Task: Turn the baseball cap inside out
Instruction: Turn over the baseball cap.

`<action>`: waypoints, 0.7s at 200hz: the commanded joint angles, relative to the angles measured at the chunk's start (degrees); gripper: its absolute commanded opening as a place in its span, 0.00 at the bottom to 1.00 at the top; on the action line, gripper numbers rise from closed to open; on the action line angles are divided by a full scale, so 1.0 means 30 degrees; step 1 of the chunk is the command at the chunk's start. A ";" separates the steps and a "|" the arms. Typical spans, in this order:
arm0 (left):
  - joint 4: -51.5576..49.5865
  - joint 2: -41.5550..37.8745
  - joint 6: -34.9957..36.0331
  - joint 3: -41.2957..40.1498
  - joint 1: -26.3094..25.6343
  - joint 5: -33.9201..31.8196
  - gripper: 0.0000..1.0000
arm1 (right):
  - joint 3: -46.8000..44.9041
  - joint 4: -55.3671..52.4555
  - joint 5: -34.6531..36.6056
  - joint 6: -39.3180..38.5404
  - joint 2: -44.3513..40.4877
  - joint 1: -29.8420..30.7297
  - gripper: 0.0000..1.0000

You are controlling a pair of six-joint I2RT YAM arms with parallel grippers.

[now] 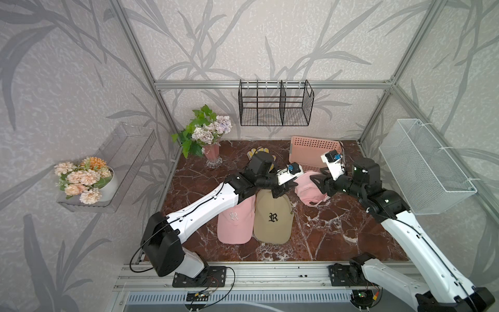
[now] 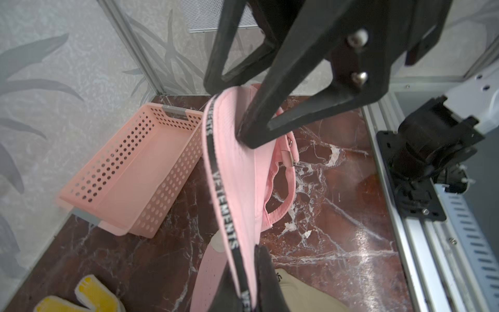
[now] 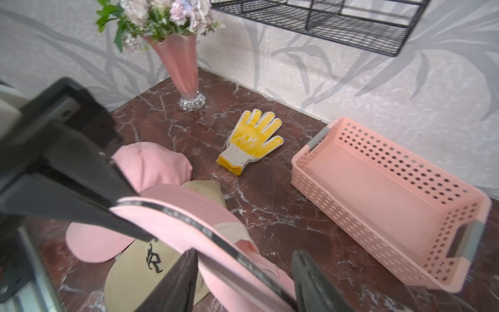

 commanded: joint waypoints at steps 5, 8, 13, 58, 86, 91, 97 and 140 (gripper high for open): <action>0.5709 -0.2836 -0.5427 -0.1369 0.0078 -0.1156 0.00 | -0.1497 0.1313 0.4404 0.1865 -0.0397 -0.0043 0.61; 0.5942 -0.3040 -0.5688 -0.1604 0.0066 -0.1077 0.00 | -0.1614 0.1420 0.4598 0.1931 -0.0398 -0.0057 0.62; 0.6376 -0.3332 -0.6167 -0.2014 0.0073 -0.1035 0.00 | -0.1751 0.1544 0.4852 0.2046 -0.0356 -0.0073 0.62; 0.7521 -0.5563 -0.8393 -0.3992 0.0066 -0.0924 0.00 | -0.1989 0.1509 0.7157 0.2866 0.0847 -0.0075 0.61; 0.7091 -0.6143 -0.8500 -0.4339 0.0088 -0.0242 0.00 | -0.2149 0.1506 0.9268 0.3519 0.1541 -0.0091 0.59; 0.7019 -0.6179 -0.8455 -0.4379 0.0110 -0.0023 0.00 | -0.2192 0.1506 0.9612 0.3549 0.1657 -0.0072 0.58; 0.6841 -0.6230 -0.8416 -0.4383 0.0110 0.0170 0.00 | -0.2201 0.1534 1.0203 0.3724 0.1796 -0.0072 0.57; 0.5227 -0.6013 -0.8310 -0.4013 0.0161 0.0218 0.00 | -0.1515 0.0889 1.0434 0.4546 0.2968 -0.0779 0.51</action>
